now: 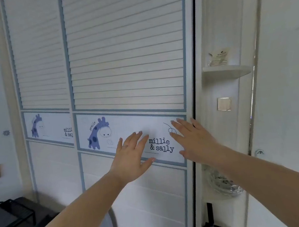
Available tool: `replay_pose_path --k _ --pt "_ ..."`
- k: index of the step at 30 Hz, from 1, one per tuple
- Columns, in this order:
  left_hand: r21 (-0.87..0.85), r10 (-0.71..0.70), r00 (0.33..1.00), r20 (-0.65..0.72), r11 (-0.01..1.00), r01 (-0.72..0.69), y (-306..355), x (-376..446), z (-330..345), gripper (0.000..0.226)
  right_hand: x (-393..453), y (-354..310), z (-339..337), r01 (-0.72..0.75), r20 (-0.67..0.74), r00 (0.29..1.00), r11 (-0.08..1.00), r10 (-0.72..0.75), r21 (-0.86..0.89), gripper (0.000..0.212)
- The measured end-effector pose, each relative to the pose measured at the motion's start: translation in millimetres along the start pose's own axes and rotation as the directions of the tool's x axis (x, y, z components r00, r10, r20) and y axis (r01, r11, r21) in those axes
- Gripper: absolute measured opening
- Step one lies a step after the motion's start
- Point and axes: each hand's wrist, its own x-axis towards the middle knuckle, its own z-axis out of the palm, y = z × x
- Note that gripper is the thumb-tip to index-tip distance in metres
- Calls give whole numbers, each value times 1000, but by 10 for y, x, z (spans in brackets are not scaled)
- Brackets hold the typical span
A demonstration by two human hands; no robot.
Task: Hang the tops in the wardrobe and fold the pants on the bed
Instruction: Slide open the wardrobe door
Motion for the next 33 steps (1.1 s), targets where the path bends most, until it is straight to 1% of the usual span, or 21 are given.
replay_pose_path --k 2,4,7,10,15,20,25,30,33 --pt "-72 -44 999 18 996 46 -96 172 224 82 214 -4 137 16 3 1000 997 -15 -80 74" --pt "-89 -62 998 4 994 62 -173 361 493 86 411 -12 308 13 11 1000 988 -11 -156 81" --pt "-114 -75 995 -60 991 68 -273 619 853 93 673 3 515 14 10 1000 973 -12 -232 87" --pt "-124 -96 990 -99 989 84 -353 778 1105 93 840 -37 632 17 33 999 966 -9 -258 91" --pt "-136 -141 984 -109 983 125 -473 877 1412 93 990 -155 745 -31 9 999 956 35 -292 97" --pt "-152 -137 976 -169 982 112 -587 900 1501 94 1106 -235 762 -28 -17 1000 962 24 -272 99" --pt "-171 -145 977 -158 978 117 -871 871 1470 94 1347 -419 750 -8 -39 999 961 -2 -277 98" --pt "-164 -159 976 -147 977 135 -1216 823 1391 91 1679 -653 763 17 -77 996 969 -37 -245 89" --pt "-182 -193 973 -127 969 168 -1349 736 1377 91 1875 -787 746 32 -78 996 971 -52 -237 86"
